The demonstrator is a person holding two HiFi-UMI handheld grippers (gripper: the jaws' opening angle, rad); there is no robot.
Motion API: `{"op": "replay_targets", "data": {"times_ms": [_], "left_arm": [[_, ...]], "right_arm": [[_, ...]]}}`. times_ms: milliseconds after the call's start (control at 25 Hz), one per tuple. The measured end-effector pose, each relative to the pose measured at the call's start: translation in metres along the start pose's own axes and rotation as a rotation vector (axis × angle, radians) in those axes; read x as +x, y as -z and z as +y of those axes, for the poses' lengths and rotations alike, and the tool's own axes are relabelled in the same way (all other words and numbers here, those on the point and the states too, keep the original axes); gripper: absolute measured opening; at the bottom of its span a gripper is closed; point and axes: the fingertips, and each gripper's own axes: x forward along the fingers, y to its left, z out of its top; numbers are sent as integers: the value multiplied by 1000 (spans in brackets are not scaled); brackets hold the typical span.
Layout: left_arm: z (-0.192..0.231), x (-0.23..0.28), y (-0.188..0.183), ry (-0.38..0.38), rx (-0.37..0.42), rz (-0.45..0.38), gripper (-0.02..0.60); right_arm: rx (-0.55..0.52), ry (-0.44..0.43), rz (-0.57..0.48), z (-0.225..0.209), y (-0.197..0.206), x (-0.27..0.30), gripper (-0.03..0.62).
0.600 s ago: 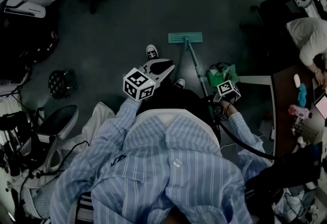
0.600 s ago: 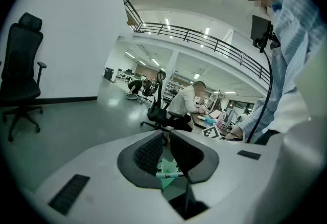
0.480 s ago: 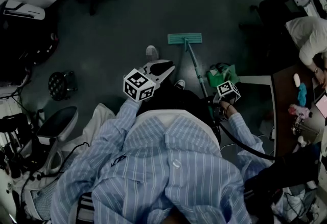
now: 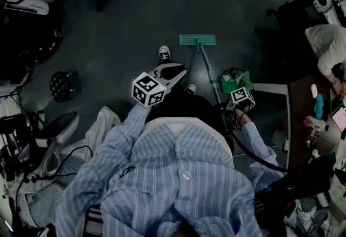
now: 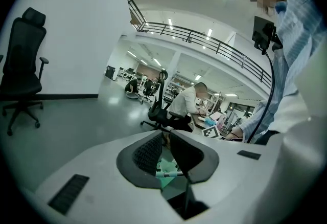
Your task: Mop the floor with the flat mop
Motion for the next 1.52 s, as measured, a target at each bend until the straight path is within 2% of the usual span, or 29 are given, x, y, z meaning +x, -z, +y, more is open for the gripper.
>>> {"op": "replay_targets", "data": {"times_ms": [440, 880, 1080, 1200, 1360, 1520], "left_arm": [[20, -4, -10, -7, -31, -20, 43], [63, -1, -23, 13, -56, 17, 43], [100, -3, -35, -10, -102, 2, 43], [122, 4, -36, -13, -121, 3, 43], [156, 13, -42, -11, -128, 25, 43], [194, 20, -57, -13, -121, 53, 43]], "right_arm": [[1, 31, 5, 12, -8, 3, 37], [-1, 83, 48, 49, -31, 13, 35], [-4, 117, 43, 66, -58, 19, 35], [5, 103, 27, 77, -83, 22, 35], [6, 54, 23, 119, -115, 23, 35], [-17, 75, 45, 167, -150, 21, 35]]}}
